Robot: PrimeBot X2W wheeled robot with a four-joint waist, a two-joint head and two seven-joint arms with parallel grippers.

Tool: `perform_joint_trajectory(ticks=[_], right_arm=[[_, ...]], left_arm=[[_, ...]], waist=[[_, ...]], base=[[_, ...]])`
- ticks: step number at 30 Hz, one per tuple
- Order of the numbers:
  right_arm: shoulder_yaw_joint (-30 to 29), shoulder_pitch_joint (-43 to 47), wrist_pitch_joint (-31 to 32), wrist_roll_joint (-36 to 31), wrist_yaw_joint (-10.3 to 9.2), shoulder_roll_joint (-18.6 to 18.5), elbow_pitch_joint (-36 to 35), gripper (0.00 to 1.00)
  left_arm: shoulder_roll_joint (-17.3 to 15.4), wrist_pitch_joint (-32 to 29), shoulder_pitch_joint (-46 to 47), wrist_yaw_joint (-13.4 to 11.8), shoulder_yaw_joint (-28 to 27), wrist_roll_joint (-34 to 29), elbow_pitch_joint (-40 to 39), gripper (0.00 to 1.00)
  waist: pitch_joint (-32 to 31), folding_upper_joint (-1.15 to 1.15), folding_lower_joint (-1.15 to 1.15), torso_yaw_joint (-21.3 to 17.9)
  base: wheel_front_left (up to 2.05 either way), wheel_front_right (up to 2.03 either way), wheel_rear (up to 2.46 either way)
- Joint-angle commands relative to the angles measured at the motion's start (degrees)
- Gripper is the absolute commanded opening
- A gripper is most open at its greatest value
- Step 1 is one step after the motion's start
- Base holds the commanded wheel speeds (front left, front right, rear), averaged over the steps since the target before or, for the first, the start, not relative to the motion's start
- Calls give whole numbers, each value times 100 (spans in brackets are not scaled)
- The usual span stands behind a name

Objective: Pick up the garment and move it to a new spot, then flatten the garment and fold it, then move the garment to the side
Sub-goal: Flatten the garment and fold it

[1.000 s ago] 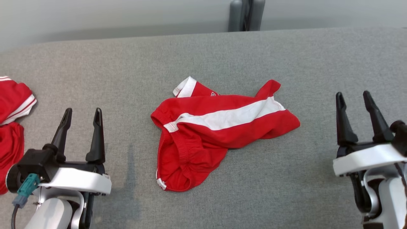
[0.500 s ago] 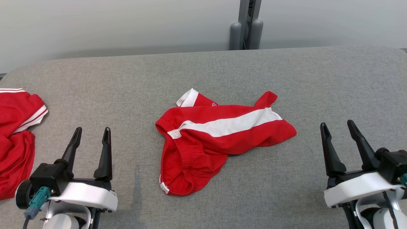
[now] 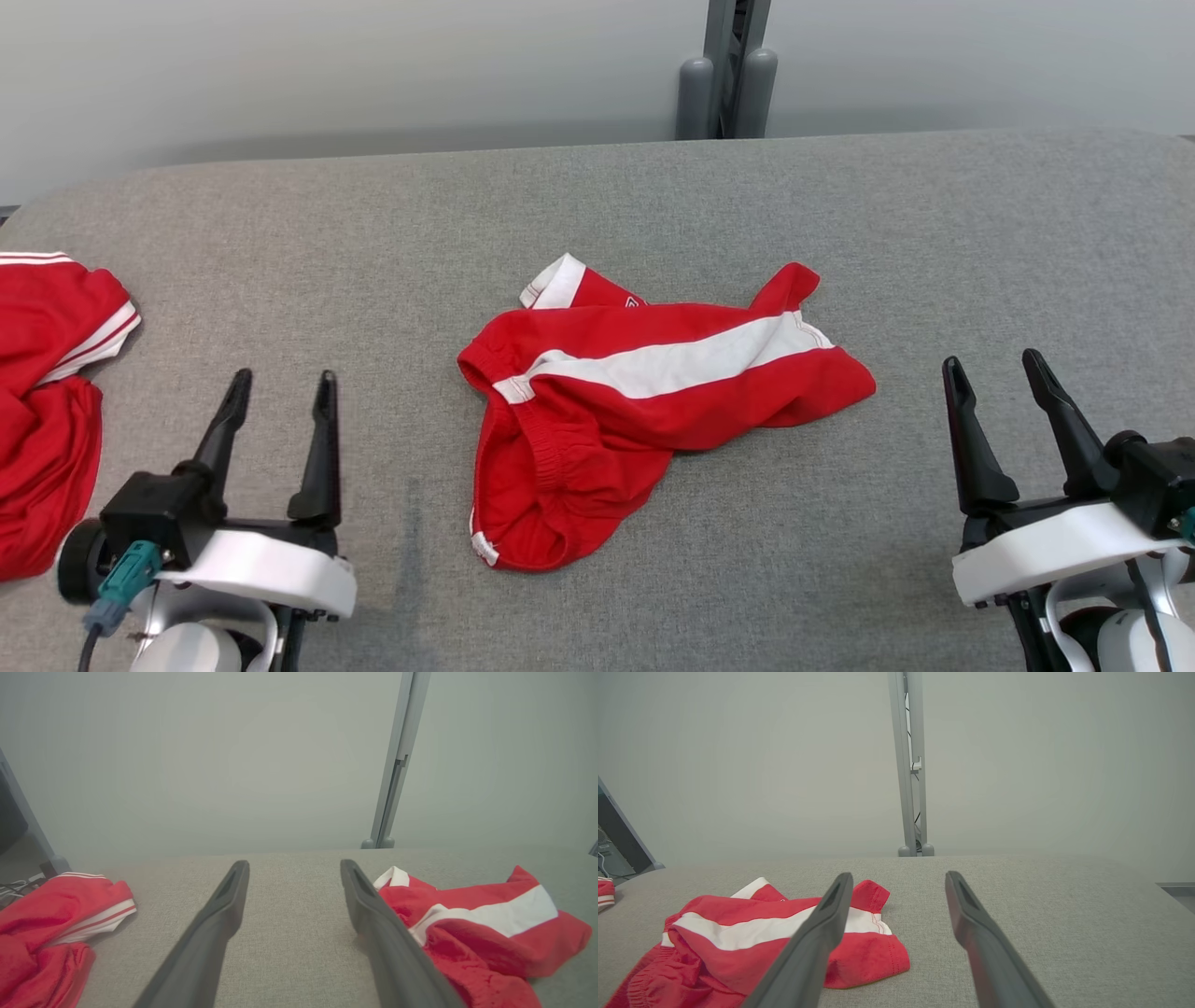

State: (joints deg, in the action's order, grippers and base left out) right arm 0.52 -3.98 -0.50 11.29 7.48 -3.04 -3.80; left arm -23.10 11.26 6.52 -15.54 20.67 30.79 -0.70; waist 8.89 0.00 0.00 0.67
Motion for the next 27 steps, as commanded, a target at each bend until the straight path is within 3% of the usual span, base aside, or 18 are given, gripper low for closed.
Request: perform_joint_trajectory(ticks=[1,11,19,27], right_arm=[[-7,-13,25,-28,3,-4,-28,100],[136,-148,-9,22,3,-1,33,100],[255,-280,-140,106,3,-1,174,100],[268,-375,-252,131,3,0,274,100]], left_arm=[[-13,-58,171,86,59,10,-70,100],[322,-1364,669,809,855,665,-127,100],[464,-1977,893,1024,837,1285,387,100],[469,-1985,1087,1149,658,1520,889,100]], waist=[[23,0,0,-6],[293,0,0,-218],[587,0,0,-489],[766,0,0,-625]], base=[[0,0,0],[0,0,0],[0,0,0],[0,0,0]])
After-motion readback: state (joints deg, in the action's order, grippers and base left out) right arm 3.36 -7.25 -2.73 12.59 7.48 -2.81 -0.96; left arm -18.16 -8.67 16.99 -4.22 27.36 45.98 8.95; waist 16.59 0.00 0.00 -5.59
